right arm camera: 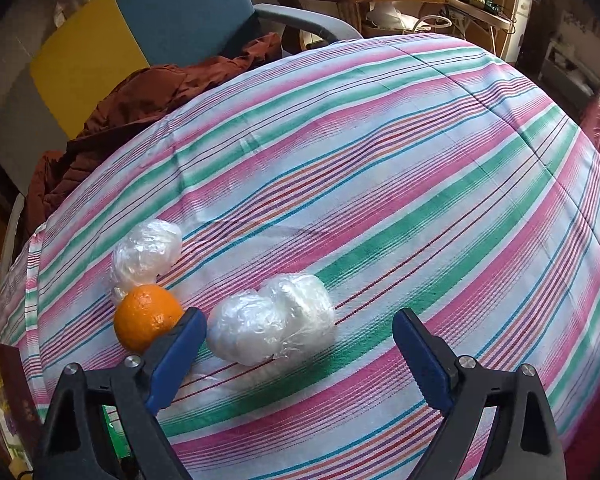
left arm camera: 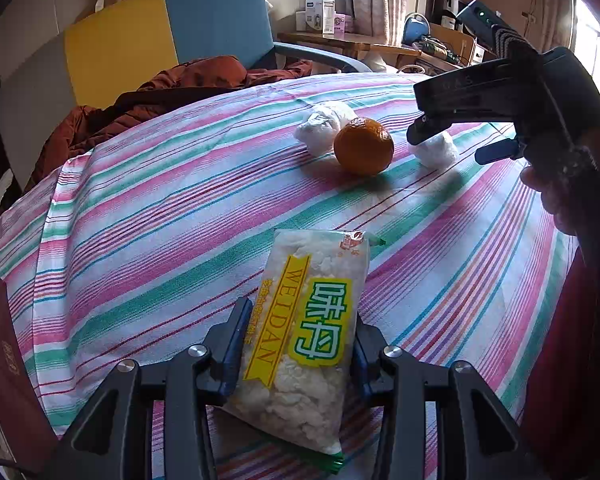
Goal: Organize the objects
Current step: 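Lift the WEIDAN bag with the left gripper while right gripper grasps plastic-wrapped balls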
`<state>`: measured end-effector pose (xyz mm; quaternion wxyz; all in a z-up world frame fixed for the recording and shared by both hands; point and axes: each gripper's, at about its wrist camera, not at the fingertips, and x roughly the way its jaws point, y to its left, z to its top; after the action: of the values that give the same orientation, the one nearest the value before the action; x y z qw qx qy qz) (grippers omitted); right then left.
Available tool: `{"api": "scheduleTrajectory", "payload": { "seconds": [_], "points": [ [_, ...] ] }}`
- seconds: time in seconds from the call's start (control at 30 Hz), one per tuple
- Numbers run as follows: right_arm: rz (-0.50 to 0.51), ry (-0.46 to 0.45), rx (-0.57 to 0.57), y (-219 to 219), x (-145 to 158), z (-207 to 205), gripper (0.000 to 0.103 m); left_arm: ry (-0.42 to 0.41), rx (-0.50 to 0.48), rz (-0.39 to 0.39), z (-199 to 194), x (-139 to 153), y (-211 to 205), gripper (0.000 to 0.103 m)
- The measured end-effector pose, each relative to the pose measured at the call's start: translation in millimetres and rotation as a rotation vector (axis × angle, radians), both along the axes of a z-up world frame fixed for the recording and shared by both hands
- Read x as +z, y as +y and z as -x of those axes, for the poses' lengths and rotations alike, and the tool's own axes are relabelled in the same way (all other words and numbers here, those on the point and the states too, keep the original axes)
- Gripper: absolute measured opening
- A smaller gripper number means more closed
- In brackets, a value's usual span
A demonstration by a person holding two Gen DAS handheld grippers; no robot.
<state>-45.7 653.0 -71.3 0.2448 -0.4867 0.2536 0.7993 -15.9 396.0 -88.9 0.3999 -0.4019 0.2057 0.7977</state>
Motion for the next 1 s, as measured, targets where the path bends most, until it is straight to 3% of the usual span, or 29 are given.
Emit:
{"api": "scheduleTrajectory", "payload": {
  "seconds": [0.23, 0.33, 0.5, 0.7, 0.87, 1.0],
  "points": [
    [-0.030, -0.036, 0.027, -3.5, -6.1, 10.8, 0.094, -0.001, 0.008, -0.003, 0.5, 0.6, -0.7, 0.044],
    [-0.043, -0.053, 0.051, -5.7, -8.2, 14.7, 0.062, 0.004, 0.002, 0.007, -0.9, 1.8, -0.8, 0.043],
    [-0.062, -0.034, 0.074, -10.5, -2.0, 15.1, 0.054, -0.029, -0.005, -0.028, -6.5, 18.0, -14.7, 0.042],
    [-0.052, 0.034, 0.024, -0.2, 11.7, 4.9, 0.054, -0.042, 0.019, -0.102, -14.8, 55.4, -37.2, 0.042],
    [-0.055, 0.072, 0.052, -8.1, 20.1, 3.9, 0.054, -0.062, 0.095, -0.119, -16.2, 76.5, -67.5, 0.043],
    [-0.061, 0.107, 0.067, -11.9, 26.5, 3.4, 0.054, -0.028, 0.165, -0.140, -16.5, 96.1, -100.1, 0.043]
  ]
}}
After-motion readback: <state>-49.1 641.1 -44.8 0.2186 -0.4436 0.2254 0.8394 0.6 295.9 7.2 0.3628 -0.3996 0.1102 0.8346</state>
